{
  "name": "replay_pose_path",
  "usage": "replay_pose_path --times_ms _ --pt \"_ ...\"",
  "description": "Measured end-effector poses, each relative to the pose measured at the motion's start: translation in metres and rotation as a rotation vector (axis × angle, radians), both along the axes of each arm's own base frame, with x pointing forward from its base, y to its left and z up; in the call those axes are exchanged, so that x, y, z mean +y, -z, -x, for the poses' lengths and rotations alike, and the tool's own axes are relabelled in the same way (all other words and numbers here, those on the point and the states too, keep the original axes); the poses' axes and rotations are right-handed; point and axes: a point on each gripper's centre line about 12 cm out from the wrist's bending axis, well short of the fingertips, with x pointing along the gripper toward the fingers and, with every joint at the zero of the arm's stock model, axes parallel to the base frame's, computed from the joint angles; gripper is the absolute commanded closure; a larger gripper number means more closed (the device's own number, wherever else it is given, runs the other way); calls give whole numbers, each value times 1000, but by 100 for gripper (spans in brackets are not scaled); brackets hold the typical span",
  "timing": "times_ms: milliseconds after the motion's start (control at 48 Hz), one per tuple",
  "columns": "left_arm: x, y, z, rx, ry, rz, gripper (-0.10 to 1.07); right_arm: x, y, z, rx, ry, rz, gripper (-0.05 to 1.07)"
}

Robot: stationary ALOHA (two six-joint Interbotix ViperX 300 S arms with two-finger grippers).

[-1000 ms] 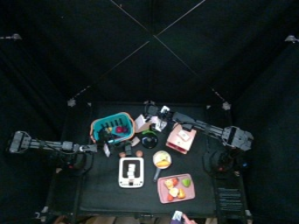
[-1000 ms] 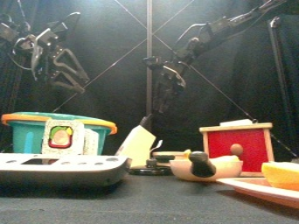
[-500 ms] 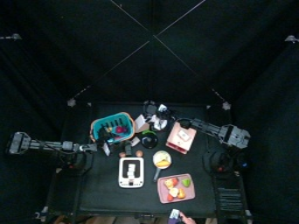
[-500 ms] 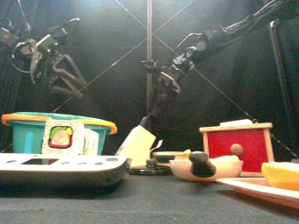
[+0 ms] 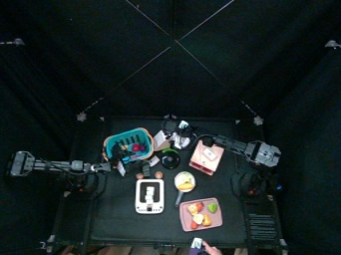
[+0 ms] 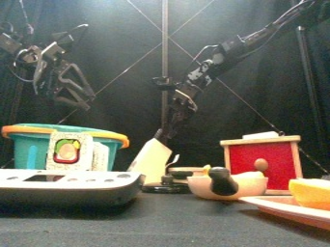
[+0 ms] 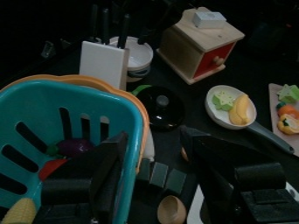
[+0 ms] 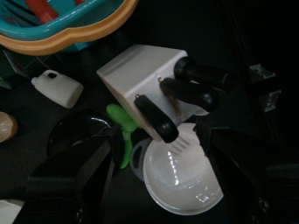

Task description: Grab cleaver

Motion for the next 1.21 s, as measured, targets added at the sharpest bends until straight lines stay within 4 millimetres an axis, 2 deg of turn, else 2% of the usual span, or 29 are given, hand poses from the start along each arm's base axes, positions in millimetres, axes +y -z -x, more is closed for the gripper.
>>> replay_pose_path --times_ms 333,667,1208 --pt "1 0 0 0 -6 0 10 -1 -4 -2 -7 -2 8 6" --pt "1 0 1 0 -7 1 10 0 -2 -3 -6 -2 4 25" --pt "3 2 2 6 -17 3 10 5 0 -12 -2 -22 2 28"
